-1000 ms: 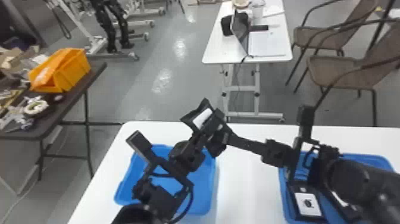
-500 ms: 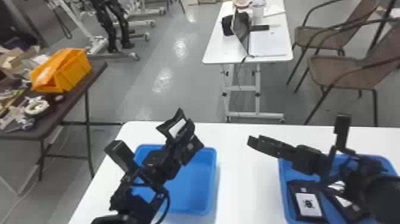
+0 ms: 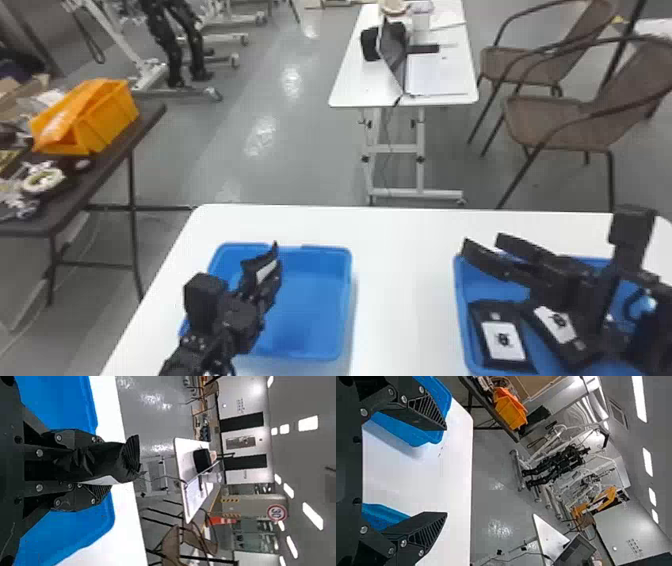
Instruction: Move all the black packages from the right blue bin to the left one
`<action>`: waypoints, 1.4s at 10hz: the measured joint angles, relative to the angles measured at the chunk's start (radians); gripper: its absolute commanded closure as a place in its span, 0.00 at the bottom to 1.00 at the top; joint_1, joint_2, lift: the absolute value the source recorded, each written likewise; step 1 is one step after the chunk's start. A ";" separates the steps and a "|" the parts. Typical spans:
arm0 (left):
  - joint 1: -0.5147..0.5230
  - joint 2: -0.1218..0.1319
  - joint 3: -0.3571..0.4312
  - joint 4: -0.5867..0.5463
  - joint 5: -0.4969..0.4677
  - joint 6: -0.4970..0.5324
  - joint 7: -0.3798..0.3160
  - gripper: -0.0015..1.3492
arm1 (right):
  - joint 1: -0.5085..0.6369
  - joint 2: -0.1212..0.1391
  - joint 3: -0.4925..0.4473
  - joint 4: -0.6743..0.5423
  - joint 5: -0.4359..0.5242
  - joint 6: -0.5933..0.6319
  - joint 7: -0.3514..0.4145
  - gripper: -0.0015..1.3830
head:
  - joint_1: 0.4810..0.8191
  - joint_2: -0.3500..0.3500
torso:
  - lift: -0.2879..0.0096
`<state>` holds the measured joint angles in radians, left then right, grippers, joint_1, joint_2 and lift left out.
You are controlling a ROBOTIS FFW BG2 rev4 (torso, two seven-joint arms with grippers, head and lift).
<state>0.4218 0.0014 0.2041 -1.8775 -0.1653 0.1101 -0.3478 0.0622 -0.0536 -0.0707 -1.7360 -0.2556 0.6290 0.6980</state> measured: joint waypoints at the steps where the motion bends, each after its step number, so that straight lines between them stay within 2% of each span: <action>1: -0.009 -0.001 0.001 0.005 -0.102 -0.007 -0.028 0.77 | 0.005 0.007 0.001 -0.016 0.036 -0.003 0.000 0.20 | 0.63 0.77 | 0.83; 2: -0.018 -0.001 0.008 0.016 -0.144 -0.042 -0.035 0.25 | 0.010 0.012 0.004 -0.023 0.054 -0.007 0.000 0.20 | 0.63 0.78 | 0.83; 3: -0.018 -0.001 0.022 0.019 -0.139 -0.077 -0.038 0.00 | 0.017 0.014 0.006 -0.032 0.068 -0.012 -0.006 0.20 | 0.63 0.78 | 0.83; 5: -0.009 -0.001 0.044 0.004 -0.042 -0.105 -0.052 0.18 | 0.055 0.022 0.006 -0.076 0.100 -0.030 -0.060 0.20 | 0.63 0.78 | 0.83; 8: -0.011 -0.001 0.019 -0.133 0.118 0.009 -0.044 0.21 | 0.118 0.024 -0.010 -0.143 0.107 -0.038 -0.167 0.21 | 0.63 0.72 | 0.83; 11: -0.019 -0.001 -0.025 -0.178 0.249 0.058 -0.003 0.21 | 0.227 0.028 -0.041 -0.225 0.096 -0.042 -0.364 0.27 | 0.63 0.58 | 0.83; 13: -0.009 -0.001 -0.048 -0.181 0.295 0.057 0.034 0.21 | 0.322 0.048 -0.053 -0.258 0.078 -0.089 -0.507 0.29 | 0.63 0.53 | 0.83; 14: -0.005 -0.001 -0.054 -0.181 0.306 0.056 0.042 0.21 | 0.352 0.051 -0.066 -0.262 0.068 -0.109 -0.550 0.29 | 0.63 0.50 | 0.83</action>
<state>0.4163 0.0000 0.1496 -2.0585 0.1412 0.1662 -0.3059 0.4146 -0.0026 -0.1370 -1.9979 -0.1877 0.5199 0.1479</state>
